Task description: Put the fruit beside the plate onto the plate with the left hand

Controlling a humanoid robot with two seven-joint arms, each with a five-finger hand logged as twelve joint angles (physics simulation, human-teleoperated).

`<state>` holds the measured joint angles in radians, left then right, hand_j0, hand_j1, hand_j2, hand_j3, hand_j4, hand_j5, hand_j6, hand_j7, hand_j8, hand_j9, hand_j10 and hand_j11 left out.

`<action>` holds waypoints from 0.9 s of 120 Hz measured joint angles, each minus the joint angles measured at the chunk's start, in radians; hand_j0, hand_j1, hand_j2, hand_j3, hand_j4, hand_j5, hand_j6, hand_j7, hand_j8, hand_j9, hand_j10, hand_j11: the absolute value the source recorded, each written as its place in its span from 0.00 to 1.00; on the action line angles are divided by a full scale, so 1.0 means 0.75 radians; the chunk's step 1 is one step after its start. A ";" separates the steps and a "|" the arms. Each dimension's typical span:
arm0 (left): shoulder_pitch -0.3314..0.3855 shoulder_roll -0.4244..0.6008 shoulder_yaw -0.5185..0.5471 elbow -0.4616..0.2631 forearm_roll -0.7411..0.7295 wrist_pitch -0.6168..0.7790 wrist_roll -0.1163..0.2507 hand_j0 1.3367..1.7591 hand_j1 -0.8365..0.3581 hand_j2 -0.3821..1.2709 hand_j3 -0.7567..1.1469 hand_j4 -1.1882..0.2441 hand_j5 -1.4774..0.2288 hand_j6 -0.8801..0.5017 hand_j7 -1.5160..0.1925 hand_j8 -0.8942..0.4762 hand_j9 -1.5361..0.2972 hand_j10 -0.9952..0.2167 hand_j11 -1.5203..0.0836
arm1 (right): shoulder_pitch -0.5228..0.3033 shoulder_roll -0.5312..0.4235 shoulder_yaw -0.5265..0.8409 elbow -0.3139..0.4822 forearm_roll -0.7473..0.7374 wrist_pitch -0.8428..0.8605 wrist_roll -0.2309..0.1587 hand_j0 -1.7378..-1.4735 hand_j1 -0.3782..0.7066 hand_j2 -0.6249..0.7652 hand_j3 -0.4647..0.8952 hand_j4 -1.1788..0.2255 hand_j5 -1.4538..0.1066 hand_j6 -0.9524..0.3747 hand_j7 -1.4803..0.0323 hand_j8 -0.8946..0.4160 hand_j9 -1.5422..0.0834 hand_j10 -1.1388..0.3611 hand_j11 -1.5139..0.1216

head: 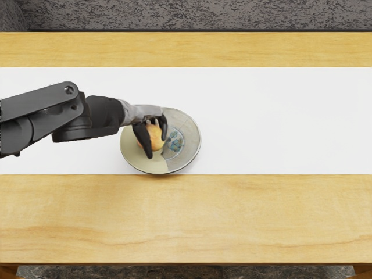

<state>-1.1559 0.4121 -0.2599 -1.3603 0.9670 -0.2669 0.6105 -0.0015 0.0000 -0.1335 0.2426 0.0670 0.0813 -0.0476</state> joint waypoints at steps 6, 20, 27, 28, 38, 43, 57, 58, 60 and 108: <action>0.002 -0.001 0.008 0.001 0.032 0.004 0.000 0.73 0.52 0.43 0.40 0.26 0.22 0.48 0.24 0.50 0.25 0.46 0.25 | 0.000 0.000 0.000 0.000 0.000 0.000 0.000 0.30 0.04 0.45 0.34 0.83 0.92 0.71 0.97 0.67 0.94 0.75 0.92; -0.003 0.001 0.014 0.001 0.071 0.016 0.000 0.74 0.66 0.35 0.40 0.37 0.46 0.52 0.47 0.54 0.46 0.54 0.50 | 0.000 0.000 0.000 0.000 0.000 0.000 0.000 0.30 0.04 0.45 0.34 0.83 0.92 0.71 0.97 0.67 0.94 0.75 0.92; -0.005 0.003 0.012 0.000 0.075 0.018 0.000 0.75 0.74 0.32 0.40 0.45 0.55 0.57 0.57 0.57 0.55 0.61 0.61 | 0.000 0.000 0.000 0.000 0.000 0.000 0.000 0.30 0.04 0.45 0.34 0.83 0.92 0.71 0.97 0.67 0.94 0.75 0.92; -0.006 0.003 0.012 0.000 0.075 0.018 0.000 0.75 0.75 0.32 0.40 0.46 0.57 0.57 0.58 0.58 0.56 0.61 0.62 | 0.000 0.000 0.000 0.000 0.000 0.000 0.000 0.30 0.04 0.45 0.34 0.83 0.92 0.71 0.97 0.67 0.94 0.75 0.92; -0.015 0.005 0.008 -0.001 0.075 0.019 0.000 0.75 0.83 0.29 0.40 0.59 0.66 0.59 0.68 0.60 0.65 0.68 0.73 | 0.000 0.000 0.000 0.000 0.000 0.000 0.000 0.30 0.04 0.45 0.34 0.83 0.92 0.71 0.97 0.67 0.94 0.75 0.92; -0.021 0.005 0.006 -0.002 0.074 0.020 0.000 0.75 0.86 0.28 0.40 0.63 0.70 0.60 0.72 0.61 0.69 0.71 0.77 | 0.000 0.000 0.000 0.000 0.000 0.000 0.000 0.30 0.04 0.45 0.34 0.83 0.92 0.71 0.97 0.67 0.94 0.75 0.92; -0.038 0.013 0.004 -0.008 0.014 0.019 0.000 0.76 0.92 0.26 0.40 0.72 0.77 0.61 0.79 0.63 0.75 0.76 0.85 | 0.000 0.000 0.000 0.000 0.000 0.000 0.000 0.30 0.04 0.45 0.34 0.83 0.92 0.71 0.97 0.67 0.94 0.75 0.92; -0.038 0.015 0.004 -0.009 0.009 0.019 0.000 0.76 0.92 0.26 0.40 0.72 0.78 0.61 0.80 0.63 0.76 0.76 0.85 | 0.000 0.000 0.000 0.000 0.000 0.000 0.000 0.30 0.04 0.45 0.34 0.83 0.92 0.71 0.97 0.67 0.94 0.75 0.92; -0.038 0.029 0.003 -0.010 -0.003 0.018 0.000 0.76 0.93 0.26 0.40 0.73 0.78 0.62 0.80 0.63 0.76 0.76 0.86 | 0.000 0.000 0.000 0.000 0.000 0.000 0.000 0.30 0.04 0.45 0.34 0.83 0.92 0.71 0.97 0.67 0.94 0.75 0.92; 0.021 0.364 -0.396 -0.022 -0.772 -0.425 0.000 0.76 0.98 0.23 0.40 0.81 0.85 0.63 0.88 0.65 0.83 0.81 0.94 | 0.000 0.000 0.000 0.001 0.000 0.000 0.000 0.30 0.04 0.45 0.34 0.83 0.92 0.71 0.97 0.67 0.94 0.75 0.92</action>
<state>-1.1399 0.6848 -0.5569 -1.3769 0.3883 -0.5853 0.6109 -0.0015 0.0000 -0.1335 0.2430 0.0671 0.0813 -0.0476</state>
